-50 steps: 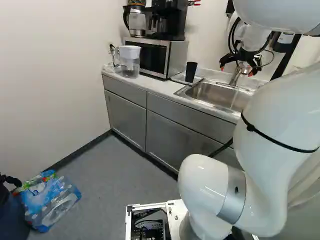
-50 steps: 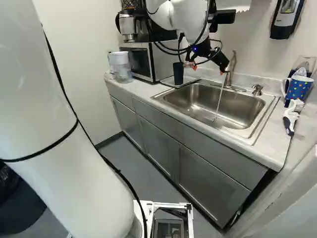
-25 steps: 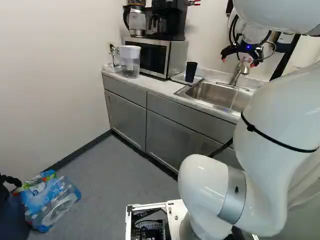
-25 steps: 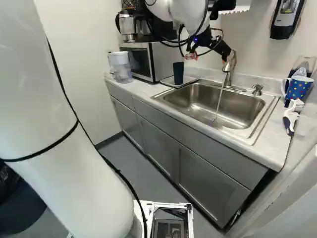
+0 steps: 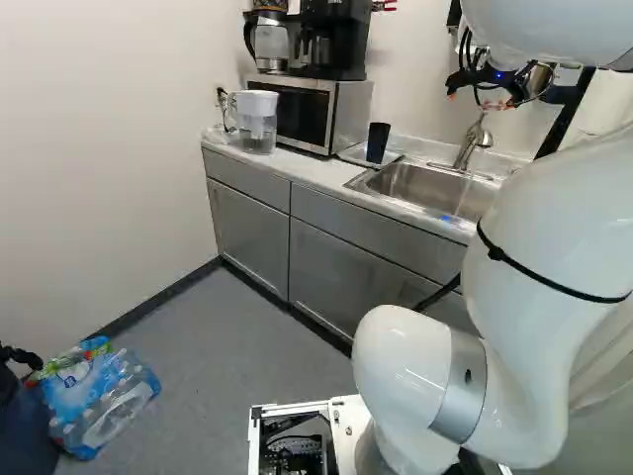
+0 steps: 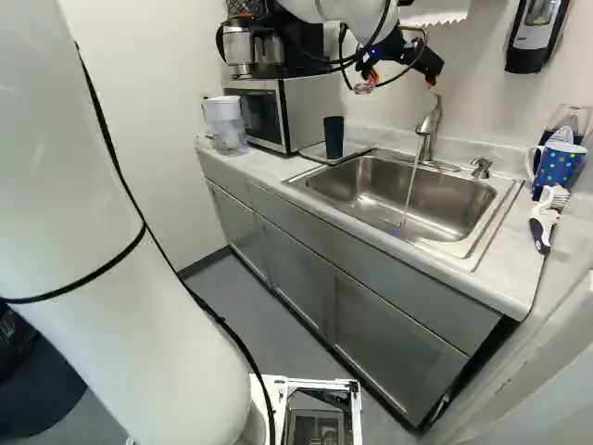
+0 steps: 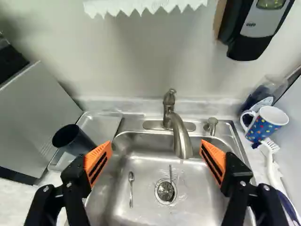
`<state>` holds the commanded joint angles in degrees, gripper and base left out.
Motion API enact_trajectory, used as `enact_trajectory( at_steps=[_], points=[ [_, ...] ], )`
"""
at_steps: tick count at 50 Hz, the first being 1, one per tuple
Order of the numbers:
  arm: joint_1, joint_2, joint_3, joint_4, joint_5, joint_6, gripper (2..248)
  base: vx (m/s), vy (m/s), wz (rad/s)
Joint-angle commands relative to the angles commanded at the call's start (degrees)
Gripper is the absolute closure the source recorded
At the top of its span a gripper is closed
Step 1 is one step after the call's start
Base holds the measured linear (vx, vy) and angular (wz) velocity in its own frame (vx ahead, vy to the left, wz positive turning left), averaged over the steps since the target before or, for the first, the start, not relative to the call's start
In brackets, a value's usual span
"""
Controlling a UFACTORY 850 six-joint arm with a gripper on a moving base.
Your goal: Rinse the cup and place it in the tray
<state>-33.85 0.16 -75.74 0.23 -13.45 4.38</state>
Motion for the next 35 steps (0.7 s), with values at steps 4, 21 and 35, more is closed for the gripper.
enact_trajectory(
  at_steps=[4, 21, 35],
  points=[
    [0.01, -0.77, -0.77, 0.0, 0.0, 0.0, 3, 0.0, 0.0, 0.0],
    [0.57, -5.71, -5.83, 0.0, 0.0, 0.0, 3, 0.0, 0.0, 0.0],
    [1.01, -9.95, -10.34, 0.0, 0.0, 0.0, 3, 0.0, 0.0, 0.0]
  ],
)
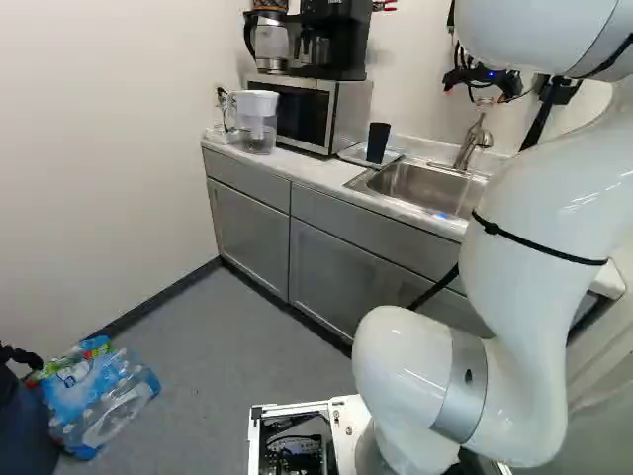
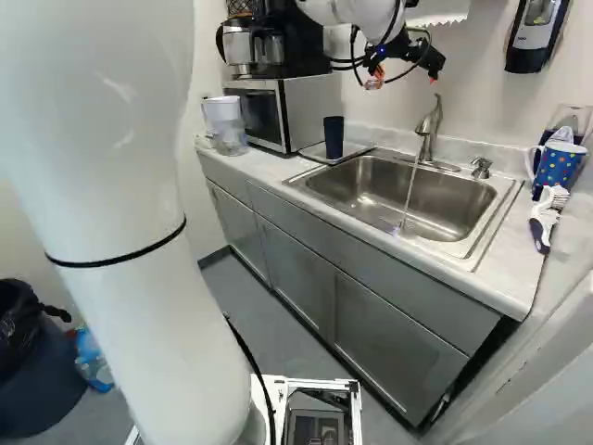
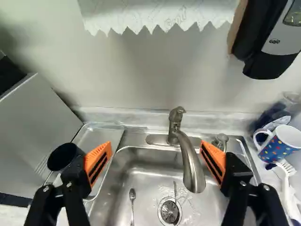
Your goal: Rinse the cup and place it in the tray
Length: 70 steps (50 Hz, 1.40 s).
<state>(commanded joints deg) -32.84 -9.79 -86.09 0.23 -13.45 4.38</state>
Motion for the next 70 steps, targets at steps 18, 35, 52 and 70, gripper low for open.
enact_trajectory(
  at_steps=[18, 35, 52, 70],
  points=[
    [-0.36, -4.17, -4.61, 0.0, 0.0, 0.0, 3, 0.0, 0.0, 0.0],
    [-0.4, -8.07, -9.04, 0.0, 0.0, 0.0, 3, 0.0, 0.0, 0.0],
    [0.23, -11.23, -12.73, 0.0, 0.0, 0.0, 3, 0.0, 0.0, 0.0],
    [0.44, -14.0, -16.05, 0.0, 0.0, 0.0, 3, 0.0, 0.0, 0.0]
  ],
)
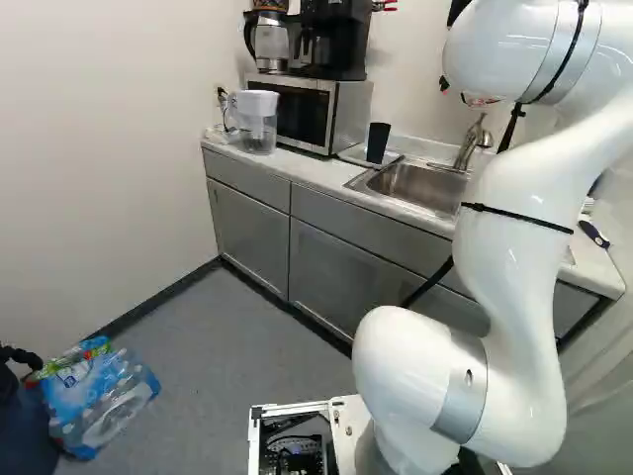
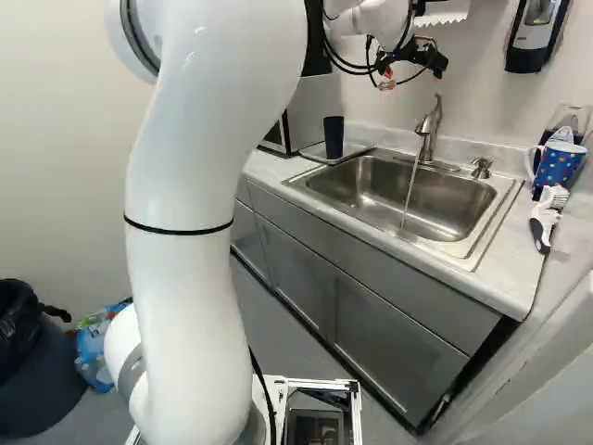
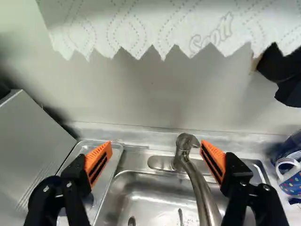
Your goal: Rinse the cup and place it in the tray
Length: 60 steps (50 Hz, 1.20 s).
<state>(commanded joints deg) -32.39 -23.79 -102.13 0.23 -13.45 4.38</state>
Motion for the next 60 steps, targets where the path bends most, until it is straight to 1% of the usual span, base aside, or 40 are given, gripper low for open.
enact_trajectory(
  at_steps=[21, 35, 60],
  points=[
    [-0.04, -0.06, -0.08, 0.0, 1.84, 0.0, 3, 0.0, 0.0, 0.0],
    [-0.04, -0.1, 0.08, 0.0, 5.21, 0.0, 3, 0.0, 0.0, 0.0],
    [-0.05, -0.57, 2.32, 0.0, 11.8, 0.0, 3, 0.0, 0.0, 0.0]
  ],
)
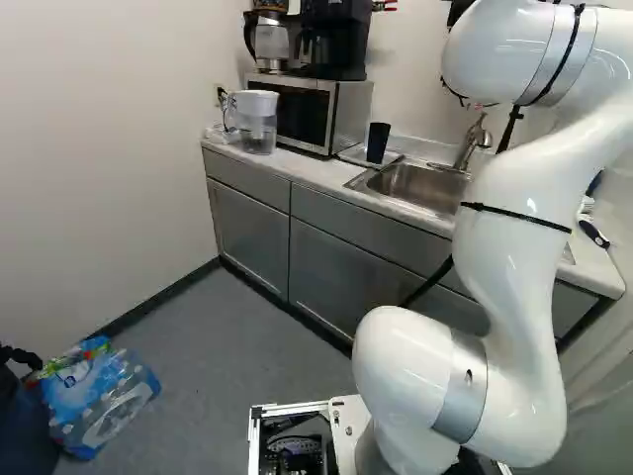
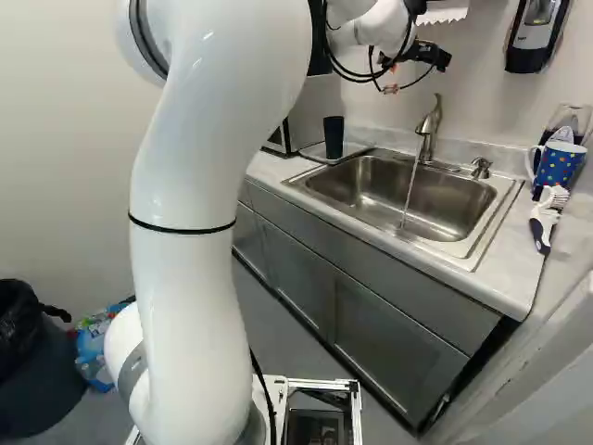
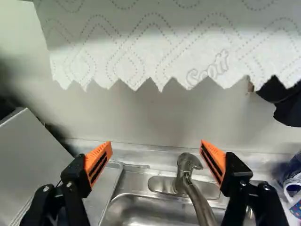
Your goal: Rinse the cup and place it in the tray
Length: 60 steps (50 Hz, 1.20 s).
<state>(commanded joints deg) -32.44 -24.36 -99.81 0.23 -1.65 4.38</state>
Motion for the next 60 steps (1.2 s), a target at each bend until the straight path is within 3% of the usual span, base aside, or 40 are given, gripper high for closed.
enact_trajectory(
  at_steps=[26, 60],
  points=[
    [0.03, -0.77, 2.16, 0.0, 0.52, 0.0, 3, 0.0, 0.0, 0.0],
    [0.61, -2.97, -0.52, 0.0, 0.67, 0.0, 3, 0.0, 0.0, 0.0]
  ],
)
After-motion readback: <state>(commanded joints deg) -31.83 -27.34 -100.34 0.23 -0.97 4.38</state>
